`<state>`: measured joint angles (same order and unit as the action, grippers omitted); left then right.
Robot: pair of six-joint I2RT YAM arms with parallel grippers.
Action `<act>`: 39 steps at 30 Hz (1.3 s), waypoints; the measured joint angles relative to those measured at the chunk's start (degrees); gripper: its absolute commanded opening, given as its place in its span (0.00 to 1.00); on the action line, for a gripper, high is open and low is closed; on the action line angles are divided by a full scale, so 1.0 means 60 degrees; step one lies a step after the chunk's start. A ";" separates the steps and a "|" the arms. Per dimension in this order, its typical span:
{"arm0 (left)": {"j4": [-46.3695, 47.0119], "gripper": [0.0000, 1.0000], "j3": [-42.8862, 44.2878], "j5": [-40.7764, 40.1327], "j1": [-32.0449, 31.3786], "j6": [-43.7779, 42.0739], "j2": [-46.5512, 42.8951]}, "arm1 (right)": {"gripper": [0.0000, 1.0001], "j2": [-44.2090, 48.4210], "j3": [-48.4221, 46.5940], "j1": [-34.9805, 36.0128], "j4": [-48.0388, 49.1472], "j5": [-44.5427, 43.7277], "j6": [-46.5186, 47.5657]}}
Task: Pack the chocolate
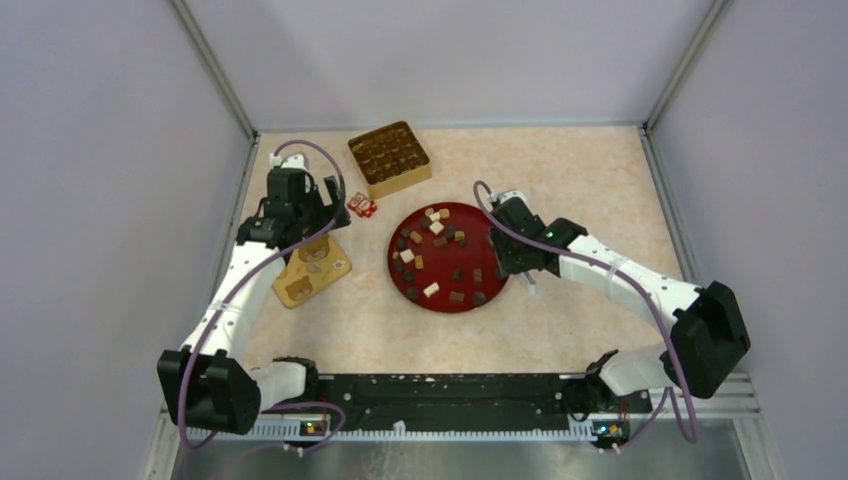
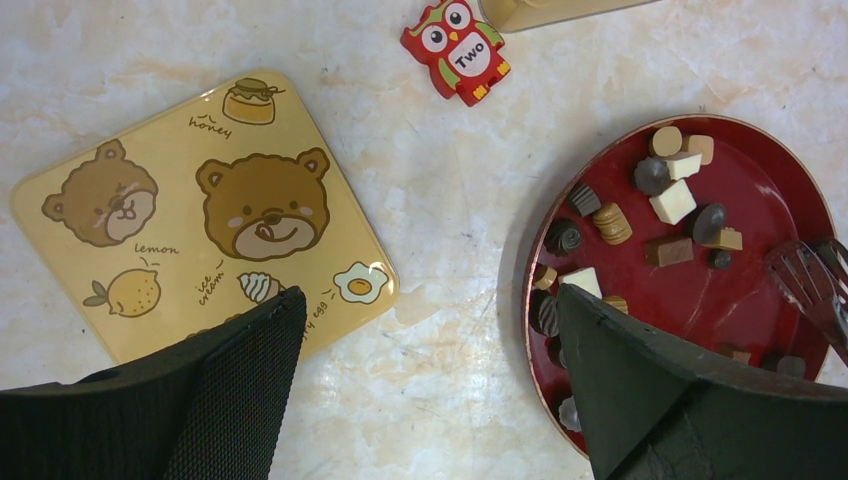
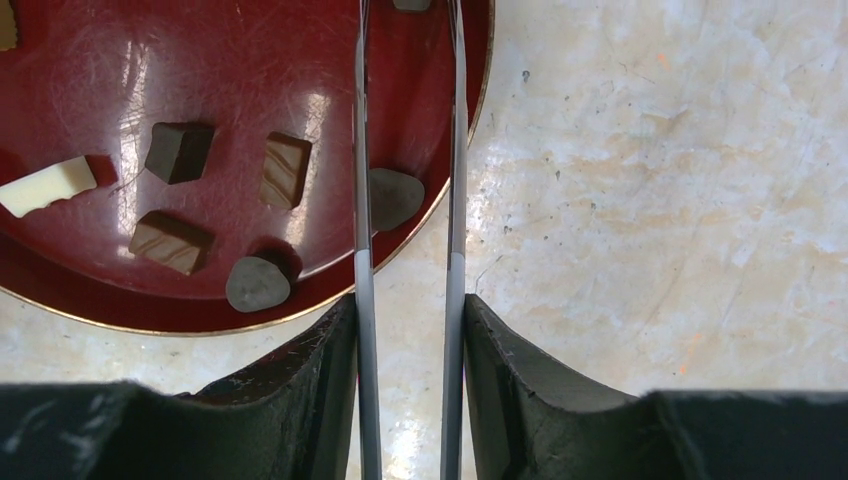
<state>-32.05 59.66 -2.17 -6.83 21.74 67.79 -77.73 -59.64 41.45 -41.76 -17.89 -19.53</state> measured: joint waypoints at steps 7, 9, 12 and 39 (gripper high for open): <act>0.0007 0.99 -0.0025 0.0004 0.0000 0.0000 0.0000 | 0.26 -0.0186 -0.0004 0.0000 0.0197 0.0025 0.0069; 0.0007 0.99 -0.0025 0.0004 0.0000 0.0000 0.0000 | 0.21 -0.0186 -0.0004 0.0000 0.0248 0.0025 0.0069; 0.0015 0.99 -0.0036 0.0004 0.0000 0.0000 0.0000 | 0.18 -0.0186 -0.0004 0.0000 0.0251 0.0025 0.0076; 0.0018 0.99 -0.0044 -0.0076 0.0000 -0.0004 -0.0095 | 0.17 -0.3978 -0.5264 -0.0171 0.2575 0.0769 0.1647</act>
<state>-31.94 59.40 -2.63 -6.83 21.71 67.22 -101.60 -91.22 40.42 -26.30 -13.28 -9.65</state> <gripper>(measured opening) 0.987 0.328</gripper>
